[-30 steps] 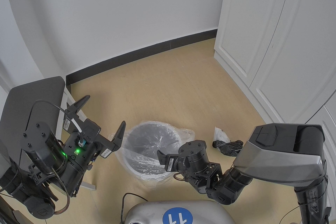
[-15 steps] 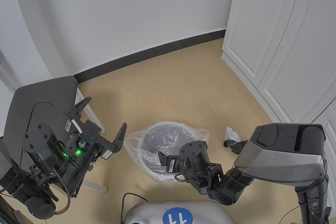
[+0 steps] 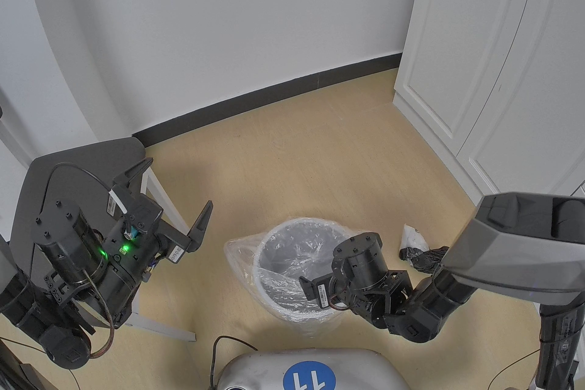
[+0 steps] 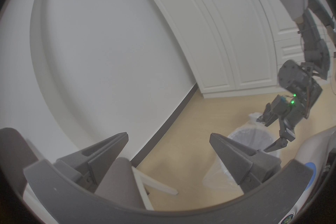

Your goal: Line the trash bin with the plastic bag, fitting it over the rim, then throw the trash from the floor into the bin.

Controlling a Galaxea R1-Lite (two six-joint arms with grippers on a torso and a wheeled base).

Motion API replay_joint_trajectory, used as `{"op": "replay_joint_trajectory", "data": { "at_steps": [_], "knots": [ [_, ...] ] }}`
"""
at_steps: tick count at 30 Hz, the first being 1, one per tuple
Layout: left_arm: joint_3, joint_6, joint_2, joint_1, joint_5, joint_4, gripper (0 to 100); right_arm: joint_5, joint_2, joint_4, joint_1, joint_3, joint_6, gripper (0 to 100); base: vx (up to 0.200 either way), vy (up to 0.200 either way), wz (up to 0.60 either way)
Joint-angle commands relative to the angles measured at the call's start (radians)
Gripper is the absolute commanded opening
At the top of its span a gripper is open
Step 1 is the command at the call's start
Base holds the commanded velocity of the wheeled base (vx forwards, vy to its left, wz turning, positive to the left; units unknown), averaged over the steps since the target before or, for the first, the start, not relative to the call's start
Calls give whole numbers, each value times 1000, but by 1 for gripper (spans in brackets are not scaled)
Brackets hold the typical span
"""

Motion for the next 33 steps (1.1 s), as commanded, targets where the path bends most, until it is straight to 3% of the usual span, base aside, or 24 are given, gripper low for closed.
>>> {"op": "replay_joint_trajectory", "data": {
  "at_steps": [1, 3, 4, 8, 11, 18, 25, 33],
  "knots": [
    [-2, -26, -22, 54, -159, -1, 100, 34, -126, 185, -42, -73, -72, 100, 0, 0, 0],
    [-2, -26, -22, 54, -159, -1, 100, 34, -126, 185, -42, -73, -72, 100, 0, 0, 0],
    [50, -46, -52, 71, -311, -1, 100, 35, -134, 269, -42, -127, -73, 100, 0, 0, 0],
    [61, -52, -75, 91, -409, 1, 100, 35, -126, 297, -42, -150, -78, 100, -150, 0, 0],
    [61, -62, -89, 94, -417, 1, 100, 35, -131, 305, -42, -163, -95, 100, -200, 0, 0],
    [52, -98, -94, 93, -420, -1, 100, 43, -121, 372, -39, -212, -124, 100, 0, 0, 0],
    [35, -98, -92, 105, -413, 1, 100, 106, -54, 437, -42, -271, -132, 100, 0, 0, 0],
    [24, -90, -85, 149, -417, 1, 100, 201, 84, 552, -102, -444, -201, 100, 0, 0, 0]
  ]
}}
